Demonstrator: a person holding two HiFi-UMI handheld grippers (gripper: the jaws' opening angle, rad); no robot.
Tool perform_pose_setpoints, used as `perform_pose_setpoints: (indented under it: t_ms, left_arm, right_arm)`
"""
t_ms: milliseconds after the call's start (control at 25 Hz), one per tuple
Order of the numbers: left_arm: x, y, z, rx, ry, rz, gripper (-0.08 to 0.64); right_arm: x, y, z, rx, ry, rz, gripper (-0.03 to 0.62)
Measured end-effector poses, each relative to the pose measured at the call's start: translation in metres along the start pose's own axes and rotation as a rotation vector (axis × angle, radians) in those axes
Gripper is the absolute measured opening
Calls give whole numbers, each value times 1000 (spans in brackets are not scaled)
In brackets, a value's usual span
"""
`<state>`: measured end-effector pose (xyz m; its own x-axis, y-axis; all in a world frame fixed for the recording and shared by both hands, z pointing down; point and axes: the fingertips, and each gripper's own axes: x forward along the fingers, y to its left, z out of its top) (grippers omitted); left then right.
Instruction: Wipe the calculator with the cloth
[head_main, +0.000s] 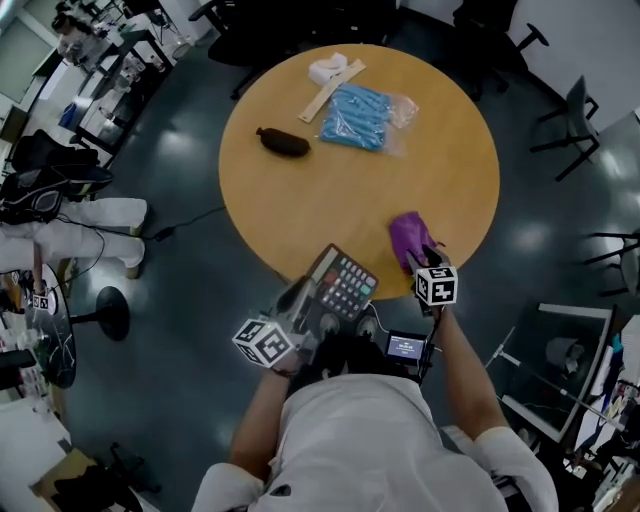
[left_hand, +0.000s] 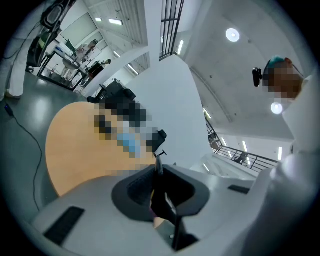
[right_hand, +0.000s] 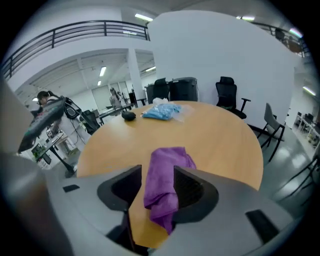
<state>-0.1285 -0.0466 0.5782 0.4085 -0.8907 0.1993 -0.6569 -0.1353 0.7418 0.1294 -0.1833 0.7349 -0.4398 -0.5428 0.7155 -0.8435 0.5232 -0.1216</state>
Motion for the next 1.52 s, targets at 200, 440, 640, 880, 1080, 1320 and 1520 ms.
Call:
perform_pose_setpoints:
  t_ms: [200,440,640,880,1080,1320,1520]
  left_arm:
    - [0,-5,-5,-1,-32,32,51]
    - [2,-13,-12,-38,-19,24,51]
    - [3,-15,-19,-52,-14,7,51]
    - [9,-17,-17,-39,-1,-13,51]
    - [10,-27,-1,-8,-18,-64,51]
    - [15,-53,19,64,-33,-113,51]
    - [19,-91,25,107,-43,-193,51]
  right_arm:
    - [33,-13,-34,-14,134,-38,218]
    - [52,-13,-49,-52,211,-52,216]
    - [55,-16,-52,-60,232,-59,121]
    - [25,-9,-15,-48,100,-48,91]
    - [-62,33,60,-58,-154,53,89]
    - [-174,117,144,-306,-409,159,89]
    - [-180,171,153,-490,-394,181,89]
